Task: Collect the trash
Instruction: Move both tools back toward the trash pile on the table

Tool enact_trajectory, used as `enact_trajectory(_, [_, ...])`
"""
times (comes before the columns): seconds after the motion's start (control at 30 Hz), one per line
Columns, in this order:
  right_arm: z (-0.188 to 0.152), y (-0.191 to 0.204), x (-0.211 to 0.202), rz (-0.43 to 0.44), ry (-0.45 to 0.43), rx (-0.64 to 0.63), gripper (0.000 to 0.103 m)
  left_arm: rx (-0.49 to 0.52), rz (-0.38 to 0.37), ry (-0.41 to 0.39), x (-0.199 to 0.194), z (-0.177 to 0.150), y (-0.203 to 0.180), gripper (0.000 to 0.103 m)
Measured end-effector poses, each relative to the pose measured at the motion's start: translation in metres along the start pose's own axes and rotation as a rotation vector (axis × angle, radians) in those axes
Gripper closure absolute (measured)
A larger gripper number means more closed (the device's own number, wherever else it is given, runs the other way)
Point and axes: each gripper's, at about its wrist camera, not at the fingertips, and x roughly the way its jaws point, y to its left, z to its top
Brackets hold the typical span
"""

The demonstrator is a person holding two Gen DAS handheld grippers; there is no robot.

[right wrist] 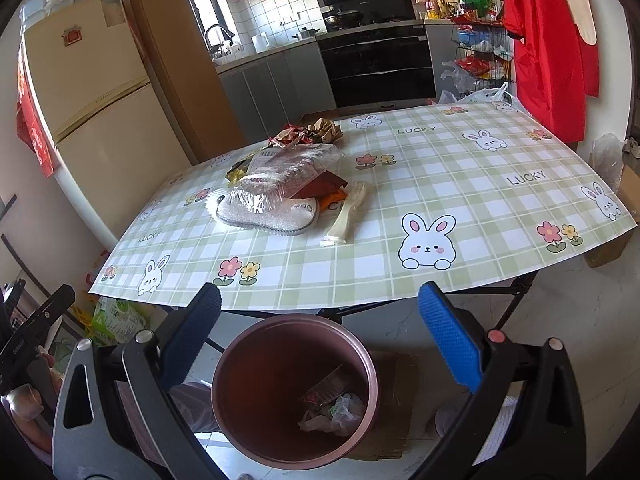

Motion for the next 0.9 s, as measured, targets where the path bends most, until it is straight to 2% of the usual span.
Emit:
enact_trajectory(0.27, [-0.006,0.002,0.015,-0.006,0.037,-0.008,0.006,-0.020,0.030,0.033,0.008,-0.017,0.010,0.006])
enact_trajectory(0.6, [-0.009,-0.008,0.041,-0.018,0.079,0.020,0.006,-0.033,-0.016,0.097,0.031,-0.027,0.015,0.006])
enact_trajectory(0.77, [-0.009,-0.016,0.056,-0.011,0.105,0.047,0.006,-0.003,-0.033,0.110,0.044,-0.023,0.014,0.006])
enact_trajectory(0.9, [0.000,-0.026,0.066,0.003,0.117,0.084,0.006,0.037,-0.031,0.076,0.051,-0.002,0.020,0.006])
